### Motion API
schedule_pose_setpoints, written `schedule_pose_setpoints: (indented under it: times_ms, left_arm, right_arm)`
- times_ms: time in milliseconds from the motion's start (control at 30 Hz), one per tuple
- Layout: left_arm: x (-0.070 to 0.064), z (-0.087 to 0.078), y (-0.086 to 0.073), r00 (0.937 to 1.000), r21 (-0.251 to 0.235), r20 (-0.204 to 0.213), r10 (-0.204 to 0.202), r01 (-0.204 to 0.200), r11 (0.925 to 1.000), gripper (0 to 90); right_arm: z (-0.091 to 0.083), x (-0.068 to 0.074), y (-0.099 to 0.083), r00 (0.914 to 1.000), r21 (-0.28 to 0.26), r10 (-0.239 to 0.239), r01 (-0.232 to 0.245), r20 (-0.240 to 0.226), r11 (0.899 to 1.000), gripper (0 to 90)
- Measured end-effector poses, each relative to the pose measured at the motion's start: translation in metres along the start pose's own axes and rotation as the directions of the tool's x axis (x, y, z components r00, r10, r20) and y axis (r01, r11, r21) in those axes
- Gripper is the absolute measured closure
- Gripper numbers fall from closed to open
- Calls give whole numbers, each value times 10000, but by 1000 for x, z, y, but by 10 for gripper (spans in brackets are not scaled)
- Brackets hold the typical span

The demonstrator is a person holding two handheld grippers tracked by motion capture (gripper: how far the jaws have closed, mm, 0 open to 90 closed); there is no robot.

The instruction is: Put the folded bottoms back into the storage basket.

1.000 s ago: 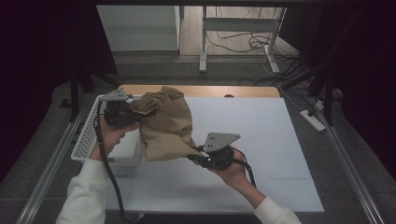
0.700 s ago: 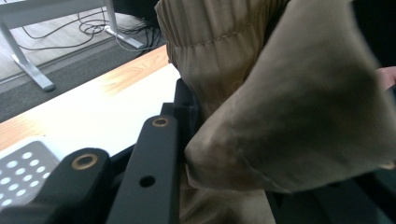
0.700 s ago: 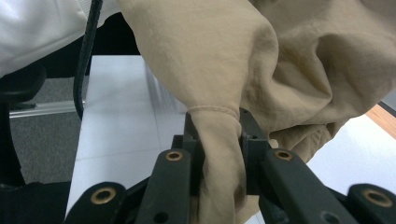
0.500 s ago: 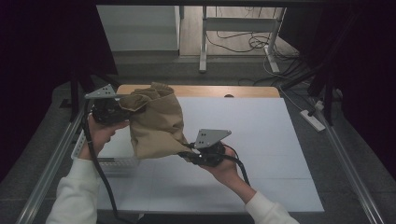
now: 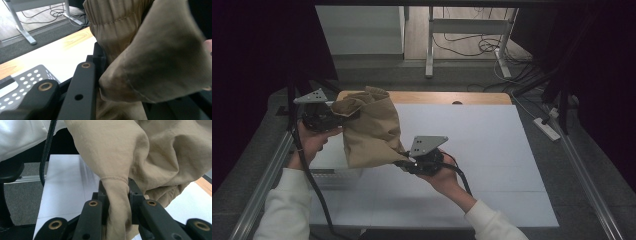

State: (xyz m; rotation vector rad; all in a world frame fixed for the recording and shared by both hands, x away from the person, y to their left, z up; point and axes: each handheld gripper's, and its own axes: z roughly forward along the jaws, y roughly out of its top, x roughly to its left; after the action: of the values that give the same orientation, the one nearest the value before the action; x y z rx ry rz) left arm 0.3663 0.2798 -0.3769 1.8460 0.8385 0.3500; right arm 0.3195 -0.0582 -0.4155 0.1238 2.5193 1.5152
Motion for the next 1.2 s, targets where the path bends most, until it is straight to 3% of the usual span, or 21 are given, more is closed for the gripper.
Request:
schedule_pose_setpoints:
  times_ms: [1200]
  left_arm:
    - [35, -16, -5, 9969, 420, -652, -449, 477, 9980, 739]
  right_arm:
    - [41, -8, 21, 9997, 94, 71, -68, -231, 9999, 776]
